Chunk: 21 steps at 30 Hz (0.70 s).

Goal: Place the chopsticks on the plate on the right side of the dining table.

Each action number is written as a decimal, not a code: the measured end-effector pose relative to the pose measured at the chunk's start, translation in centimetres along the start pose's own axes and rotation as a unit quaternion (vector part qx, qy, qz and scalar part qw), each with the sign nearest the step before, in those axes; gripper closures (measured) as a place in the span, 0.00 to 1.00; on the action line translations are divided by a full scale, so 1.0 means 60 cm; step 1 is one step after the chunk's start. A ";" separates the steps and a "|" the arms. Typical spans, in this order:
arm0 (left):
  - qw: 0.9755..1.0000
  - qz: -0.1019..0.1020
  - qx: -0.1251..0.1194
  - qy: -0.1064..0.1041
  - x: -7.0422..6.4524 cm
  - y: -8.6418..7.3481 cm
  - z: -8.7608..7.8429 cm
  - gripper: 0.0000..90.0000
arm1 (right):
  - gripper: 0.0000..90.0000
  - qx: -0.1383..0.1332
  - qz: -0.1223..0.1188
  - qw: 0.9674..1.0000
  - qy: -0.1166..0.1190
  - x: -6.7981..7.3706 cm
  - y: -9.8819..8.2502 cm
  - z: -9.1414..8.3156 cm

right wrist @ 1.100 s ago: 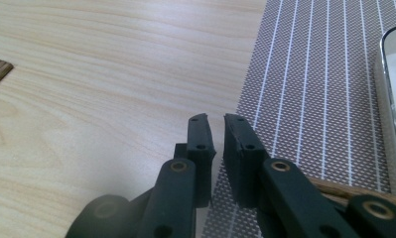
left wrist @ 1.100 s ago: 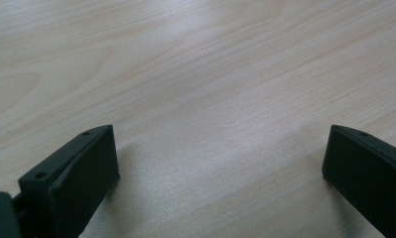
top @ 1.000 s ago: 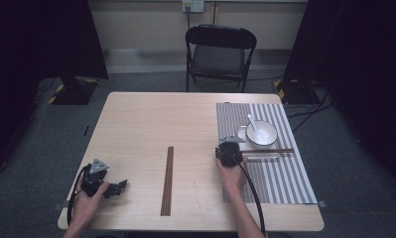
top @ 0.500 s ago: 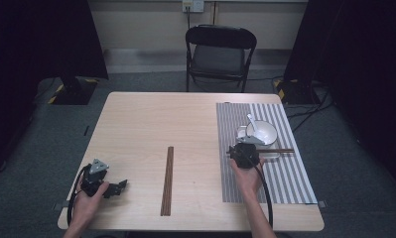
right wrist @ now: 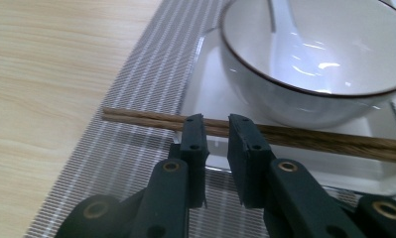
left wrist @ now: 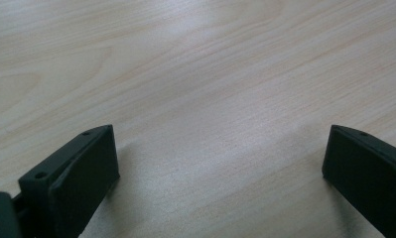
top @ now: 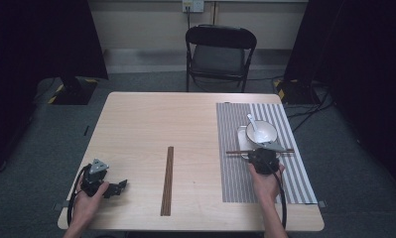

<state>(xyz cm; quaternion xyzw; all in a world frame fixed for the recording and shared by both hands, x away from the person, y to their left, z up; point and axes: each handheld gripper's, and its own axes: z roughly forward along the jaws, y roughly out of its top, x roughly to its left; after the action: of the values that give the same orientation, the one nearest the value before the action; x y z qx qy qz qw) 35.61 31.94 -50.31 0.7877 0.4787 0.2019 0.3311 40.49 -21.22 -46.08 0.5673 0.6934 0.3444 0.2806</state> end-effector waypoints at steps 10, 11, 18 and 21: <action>1.000 0.001 0.001 0.000 0.000 0.000 0.000 0.00 | 0.79 0.019 0.016 0.999 -0.038 -0.044 -0.008 0.015; 1.000 -0.001 0.000 -0.001 0.000 0.000 0.000 0.00 | 0.79 0.018 0.016 0.999 -0.041 -0.046 -0.010 0.017; 1.000 0.001 0.001 0.000 0.000 0.000 0.000 0.00 | 0.77 0.026 0.032 0.998 -0.050 -0.062 -0.019 0.027; 1.000 -0.001 0.000 -0.001 0.000 0.000 0.000 0.00 | 0.77 0.027 0.038 0.998 -0.046 -0.066 -0.020 0.032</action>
<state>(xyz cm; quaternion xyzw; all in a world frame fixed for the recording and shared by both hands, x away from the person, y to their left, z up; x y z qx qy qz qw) 35.60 31.93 -50.32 0.7877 0.4790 0.2008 0.3312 42.06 -24.92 -48.19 0.6163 0.6665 0.3092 0.2835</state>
